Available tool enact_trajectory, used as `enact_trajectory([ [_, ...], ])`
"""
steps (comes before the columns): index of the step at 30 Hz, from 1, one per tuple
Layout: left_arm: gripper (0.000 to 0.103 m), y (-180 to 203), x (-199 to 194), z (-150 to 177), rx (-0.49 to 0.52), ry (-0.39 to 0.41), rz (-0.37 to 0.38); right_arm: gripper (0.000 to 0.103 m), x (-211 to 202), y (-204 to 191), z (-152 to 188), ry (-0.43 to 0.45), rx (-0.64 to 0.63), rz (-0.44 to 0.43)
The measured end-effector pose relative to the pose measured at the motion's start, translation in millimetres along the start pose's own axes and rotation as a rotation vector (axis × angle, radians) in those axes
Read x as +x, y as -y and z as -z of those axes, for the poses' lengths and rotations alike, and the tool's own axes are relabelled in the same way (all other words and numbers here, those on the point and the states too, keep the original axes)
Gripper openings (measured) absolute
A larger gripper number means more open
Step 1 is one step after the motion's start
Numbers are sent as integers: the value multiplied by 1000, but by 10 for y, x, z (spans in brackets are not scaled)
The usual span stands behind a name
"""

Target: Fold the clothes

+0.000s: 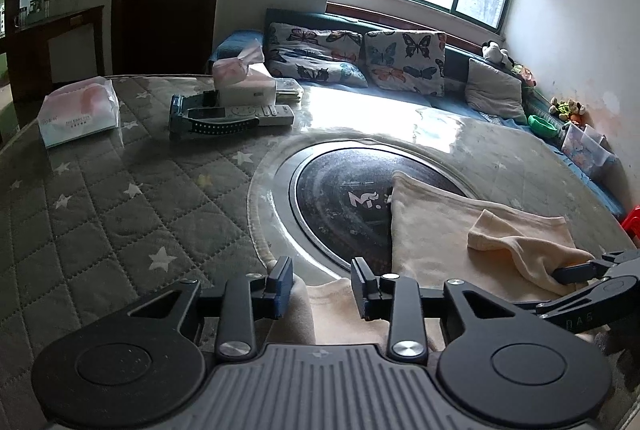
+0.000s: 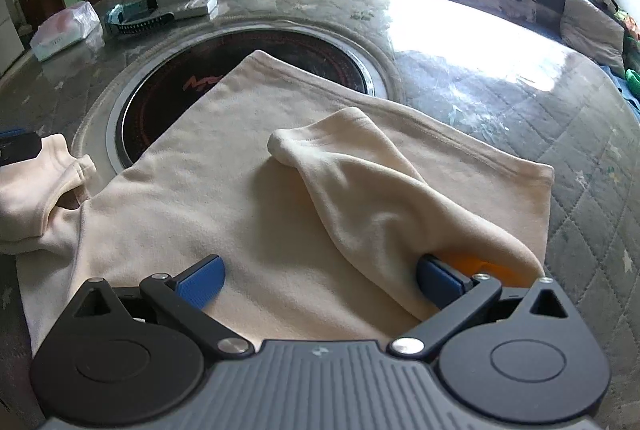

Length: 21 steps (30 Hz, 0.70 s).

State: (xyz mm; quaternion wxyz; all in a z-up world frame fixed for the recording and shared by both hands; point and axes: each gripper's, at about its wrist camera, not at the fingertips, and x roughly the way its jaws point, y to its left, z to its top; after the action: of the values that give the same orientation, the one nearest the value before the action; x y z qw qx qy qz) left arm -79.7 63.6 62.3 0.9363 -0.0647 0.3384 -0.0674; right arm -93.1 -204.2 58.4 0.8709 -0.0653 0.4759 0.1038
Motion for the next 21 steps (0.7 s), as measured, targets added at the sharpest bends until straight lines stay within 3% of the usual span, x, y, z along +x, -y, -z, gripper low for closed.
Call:
enact_trajectory([
  [21,38,19,14,1,10,-19,6,103,71,4,-126,-70,-6,0],
])
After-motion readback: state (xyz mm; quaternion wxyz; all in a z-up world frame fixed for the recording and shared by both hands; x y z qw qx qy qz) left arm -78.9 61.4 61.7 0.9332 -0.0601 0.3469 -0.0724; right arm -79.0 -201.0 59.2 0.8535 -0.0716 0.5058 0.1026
